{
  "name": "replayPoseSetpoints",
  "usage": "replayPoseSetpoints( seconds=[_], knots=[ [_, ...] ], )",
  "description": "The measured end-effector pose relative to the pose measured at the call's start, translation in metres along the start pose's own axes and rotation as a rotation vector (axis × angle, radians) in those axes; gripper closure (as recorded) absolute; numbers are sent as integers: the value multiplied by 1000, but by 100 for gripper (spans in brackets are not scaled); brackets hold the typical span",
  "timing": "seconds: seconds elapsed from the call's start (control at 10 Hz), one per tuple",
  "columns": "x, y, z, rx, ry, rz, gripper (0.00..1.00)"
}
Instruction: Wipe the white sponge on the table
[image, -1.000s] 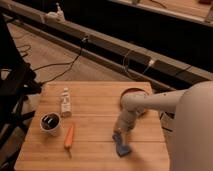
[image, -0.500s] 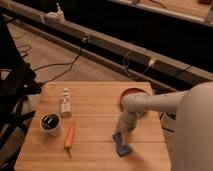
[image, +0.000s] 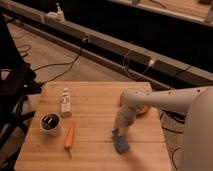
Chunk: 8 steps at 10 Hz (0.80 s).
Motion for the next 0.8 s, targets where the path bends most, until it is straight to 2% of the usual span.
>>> replayPoseSetpoints(
  seconds=[0.2,0.4,0.7,0.8],
  knots=[
    [-24,-20,-6,31,-22,-47,100],
    [-34,-19,-5,28,-39,-68,100],
    [-25,13,3,-13,-54,-35,100],
    [-14,28,6,-37,-48,-9,100]
  ],
)
